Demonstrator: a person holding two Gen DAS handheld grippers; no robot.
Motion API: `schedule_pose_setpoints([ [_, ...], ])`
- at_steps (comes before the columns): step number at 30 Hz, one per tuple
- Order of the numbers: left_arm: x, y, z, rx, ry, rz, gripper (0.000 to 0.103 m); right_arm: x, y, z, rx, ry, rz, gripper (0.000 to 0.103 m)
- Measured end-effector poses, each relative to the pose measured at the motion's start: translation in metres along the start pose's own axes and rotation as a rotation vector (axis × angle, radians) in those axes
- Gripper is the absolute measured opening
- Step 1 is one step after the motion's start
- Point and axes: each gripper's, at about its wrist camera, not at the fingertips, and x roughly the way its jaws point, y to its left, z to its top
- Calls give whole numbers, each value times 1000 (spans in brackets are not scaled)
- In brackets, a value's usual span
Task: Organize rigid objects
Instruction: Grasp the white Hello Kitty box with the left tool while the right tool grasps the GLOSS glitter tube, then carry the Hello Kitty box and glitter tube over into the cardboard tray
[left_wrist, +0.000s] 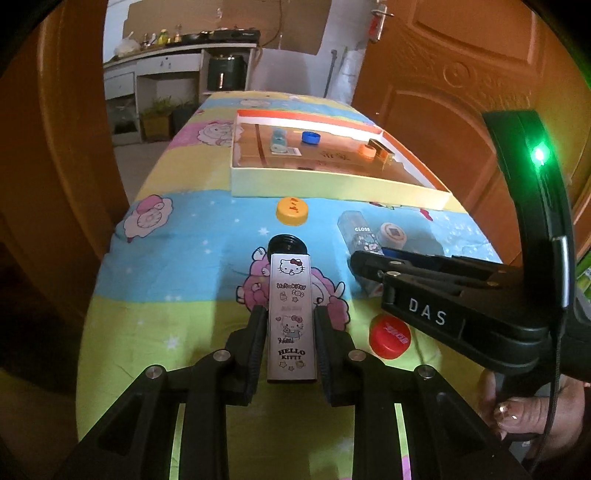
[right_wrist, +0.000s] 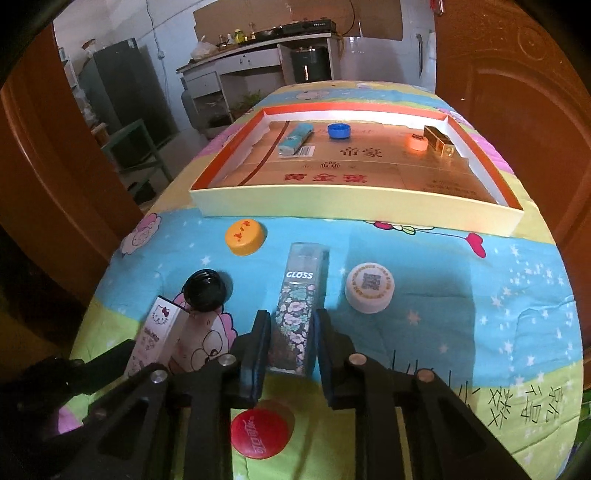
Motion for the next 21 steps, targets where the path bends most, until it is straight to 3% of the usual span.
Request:
schedule_pose_setpoints([
  [9,-5,-4,7,0,-23,-37,27,-19,-14,-1,19,-17,44,20],
  [21,-16,-26,41,46,-69,-67,27,-63,-41,18,60,-112,47,20],
])
